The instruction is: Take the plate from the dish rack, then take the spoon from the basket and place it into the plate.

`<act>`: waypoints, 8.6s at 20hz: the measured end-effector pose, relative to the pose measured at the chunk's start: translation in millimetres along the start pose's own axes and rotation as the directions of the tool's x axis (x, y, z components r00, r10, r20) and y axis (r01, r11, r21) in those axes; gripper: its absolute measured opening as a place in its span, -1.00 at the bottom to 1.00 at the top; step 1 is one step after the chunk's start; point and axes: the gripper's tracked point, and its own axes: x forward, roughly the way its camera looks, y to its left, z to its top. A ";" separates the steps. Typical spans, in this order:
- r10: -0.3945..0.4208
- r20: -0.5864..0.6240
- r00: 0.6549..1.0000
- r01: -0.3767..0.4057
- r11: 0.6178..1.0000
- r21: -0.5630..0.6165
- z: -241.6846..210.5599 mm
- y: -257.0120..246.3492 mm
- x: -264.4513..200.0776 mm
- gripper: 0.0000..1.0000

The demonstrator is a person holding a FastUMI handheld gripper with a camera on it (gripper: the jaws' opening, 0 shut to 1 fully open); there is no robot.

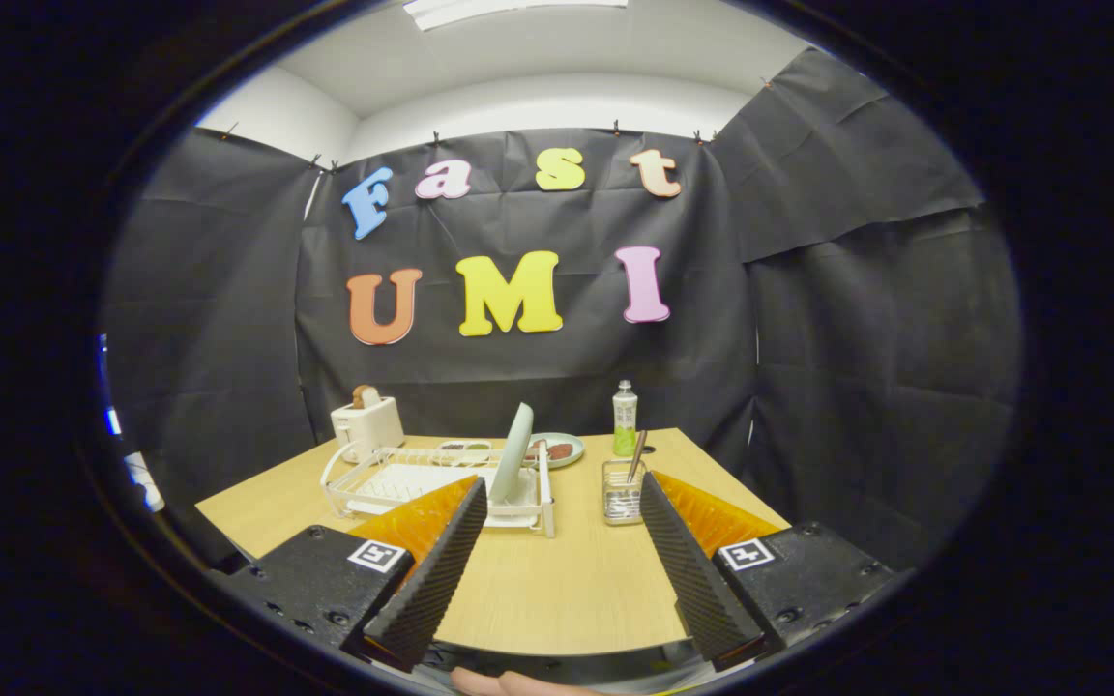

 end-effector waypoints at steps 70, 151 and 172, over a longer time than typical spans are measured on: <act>-0.700 -0.408 0.586 0.297 0.653 -0.696 92.9 117.0 343.1 -0.73; -0.028 -0.361 0.932 0.021 0.999 -0.024 -49.9 -116.9 377.6 0.94; -0.061 -0.276 0.959 0.105 0.984 0.146 -6.0 -103.3 353.2 -0.69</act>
